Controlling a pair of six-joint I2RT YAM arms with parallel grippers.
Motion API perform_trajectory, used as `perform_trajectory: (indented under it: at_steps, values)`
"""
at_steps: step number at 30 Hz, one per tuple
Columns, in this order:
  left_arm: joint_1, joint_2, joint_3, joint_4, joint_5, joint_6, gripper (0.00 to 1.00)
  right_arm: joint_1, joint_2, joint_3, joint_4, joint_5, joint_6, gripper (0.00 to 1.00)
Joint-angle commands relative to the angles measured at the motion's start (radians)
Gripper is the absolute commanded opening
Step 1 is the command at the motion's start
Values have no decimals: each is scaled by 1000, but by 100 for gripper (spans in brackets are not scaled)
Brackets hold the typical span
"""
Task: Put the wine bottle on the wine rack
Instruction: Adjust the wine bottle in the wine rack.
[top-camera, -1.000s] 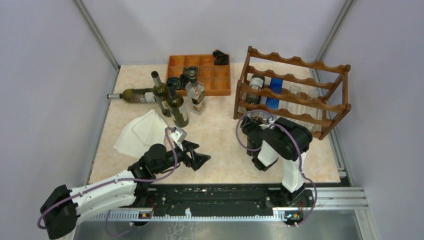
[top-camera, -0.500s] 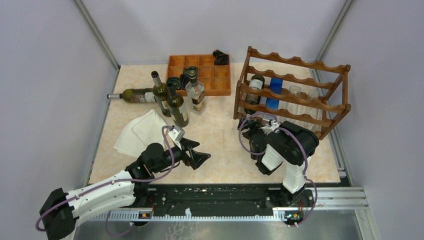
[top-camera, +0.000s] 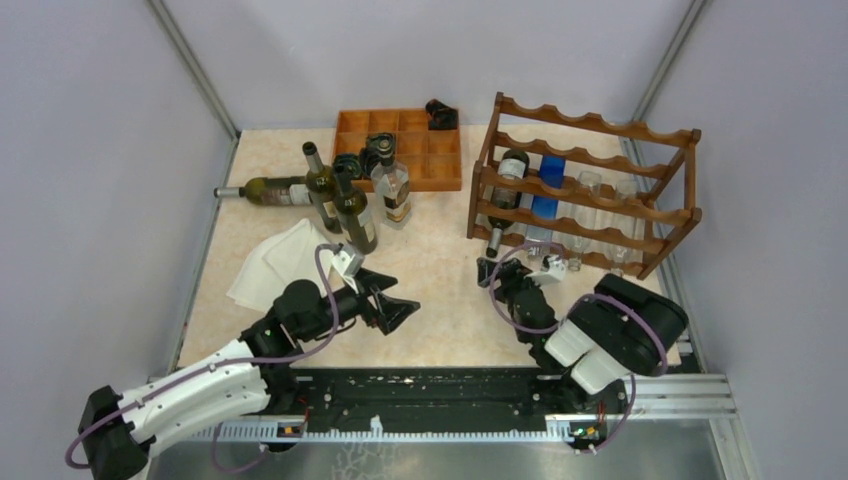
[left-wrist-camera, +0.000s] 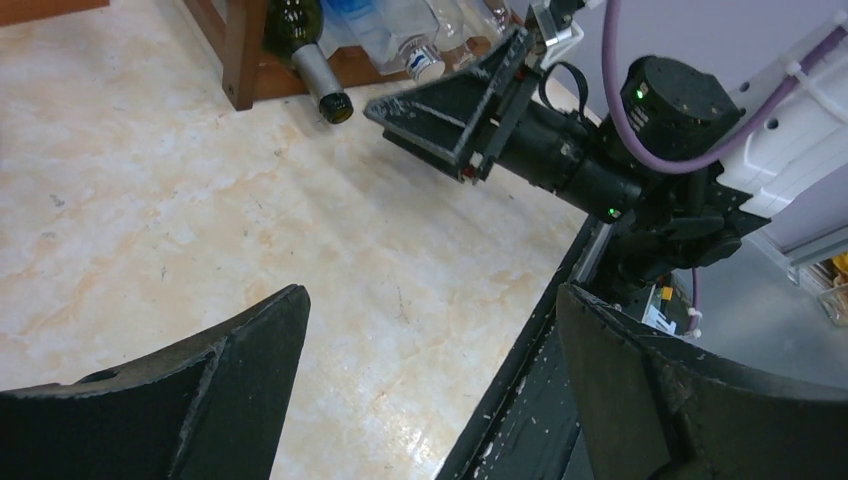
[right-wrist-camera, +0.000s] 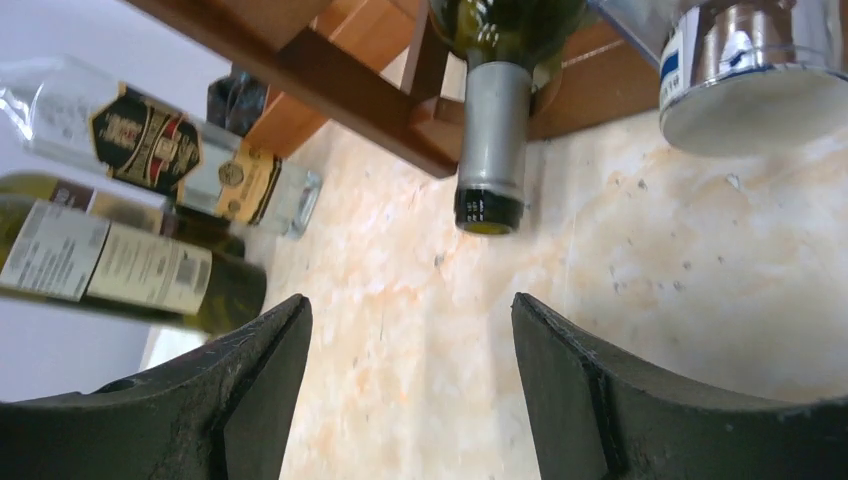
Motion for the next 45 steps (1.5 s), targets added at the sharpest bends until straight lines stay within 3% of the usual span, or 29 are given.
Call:
perform_trajectory:
  at_steps: [1, 5, 11, 16, 19, 25, 29, 32, 36, 39, 45]
  values:
    - [5, 33, 95, -59, 0, 19, 99, 30, -161, -103, -55, -80, -50, 72]
    - [7, 141, 227, -170, -9, 80, 99, 43, -406, -131, -316, -162, -115, 72]
    - [27, 254, 388, -281, -39, 140, 98, 63, -918, -90, -820, -179, -257, 73]
    - [89, 286, 440, -284, -1, 148, 97, 63, -1129, -93, -978, -183, -344, 73]
    - [142, 271, 454, -291, 16, 132, 95, 63, -1061, -88, -938, -240, -338, 73]
    - [248, 228, 514, -351, 21, 149, 95, 65, -737, -7, -740, -374, -387, 73]
    - [347, 243, 602, -421, 66, 178, 95, 77, -597, 64, -697, -422, -443, 74]
    - [452, 250, 637, -419, 137, 183, 95, 83, -538, 70, -634, -429, -479, 76]
    - [604, 277, 674, -406, 238, 154, 94, 82, -493, 5, -481, -436, -502, 89]
    - [695, 299, 691, -394, 300, 126, 93, 82, -480, -2, -470, -480, -517, 91]
    - [746, 367, 718, -402, 293, 124, 88, 83, -457, 12, -487, -522, -542, 94]
